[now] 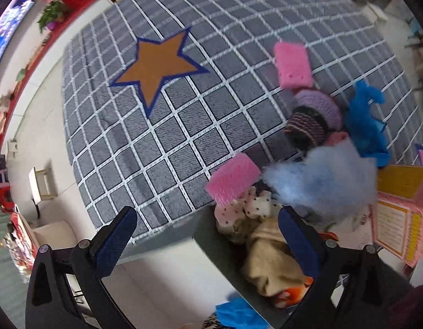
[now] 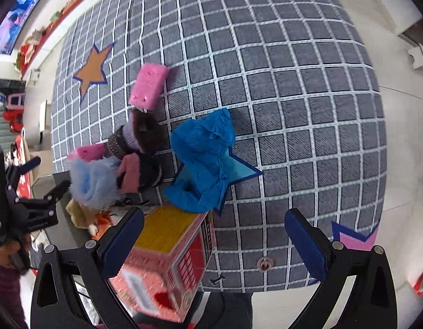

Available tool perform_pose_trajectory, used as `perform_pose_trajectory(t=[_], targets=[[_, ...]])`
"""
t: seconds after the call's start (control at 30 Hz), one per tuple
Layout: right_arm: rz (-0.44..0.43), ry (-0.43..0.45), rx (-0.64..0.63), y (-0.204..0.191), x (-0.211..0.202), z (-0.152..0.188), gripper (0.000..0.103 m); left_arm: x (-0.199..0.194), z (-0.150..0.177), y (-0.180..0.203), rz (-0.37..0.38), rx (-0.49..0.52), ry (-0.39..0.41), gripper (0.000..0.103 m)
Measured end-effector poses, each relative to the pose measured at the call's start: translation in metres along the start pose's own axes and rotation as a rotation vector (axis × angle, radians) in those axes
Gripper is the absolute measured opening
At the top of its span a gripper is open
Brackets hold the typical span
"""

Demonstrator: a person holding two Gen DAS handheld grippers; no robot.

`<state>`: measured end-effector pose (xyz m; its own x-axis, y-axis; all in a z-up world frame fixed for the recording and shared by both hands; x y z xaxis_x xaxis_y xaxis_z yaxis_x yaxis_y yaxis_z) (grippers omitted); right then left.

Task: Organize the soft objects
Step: 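Grasp the pink foam sponge with the left tool while the right tool grasps the blue bag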

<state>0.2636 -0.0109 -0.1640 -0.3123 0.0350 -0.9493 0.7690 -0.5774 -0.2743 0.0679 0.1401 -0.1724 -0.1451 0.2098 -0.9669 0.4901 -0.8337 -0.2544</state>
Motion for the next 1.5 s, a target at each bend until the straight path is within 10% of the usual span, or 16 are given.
perform_pose_trajectory(t=[0.37,0.7,0.97,1.5], targets=[[0.019,-0.097,-0.06,-0.001,0.04,-0.026,0.103,0.045,-0.052,-0.041,-0.269,0.005,-0.066,0.103],[0.075,-0.194,-0.219,-0.013,0.096,-0.043,0.103,0.042,-0.036,-0.065,0.075,-0.38,-0.176,0.103],[0.309,-0.143,-0.225,0.032,0.107,-0.058,0.103,0.08,-0.031,-0.037,0.119,-0.5,-0.302,0.103],[0.265,-0.087,-0.287,0.017,0.121,-0.064,0.103,0.131,-0.029,-0.027,0.228,-0.586,-0.319,0.103]])
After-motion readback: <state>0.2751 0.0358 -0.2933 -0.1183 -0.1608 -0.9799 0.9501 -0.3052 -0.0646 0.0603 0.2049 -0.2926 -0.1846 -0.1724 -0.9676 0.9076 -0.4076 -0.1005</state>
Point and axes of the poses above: each gripper's, at about its wrist camera, not at the fingertips, and x roughly the way its jaws point, y to its right, z to its underside, the point moved 7 cm from there along x, roughly the way its jaws point, and after that the axes turned 6 degrees about -z, right-handed, at the moved point
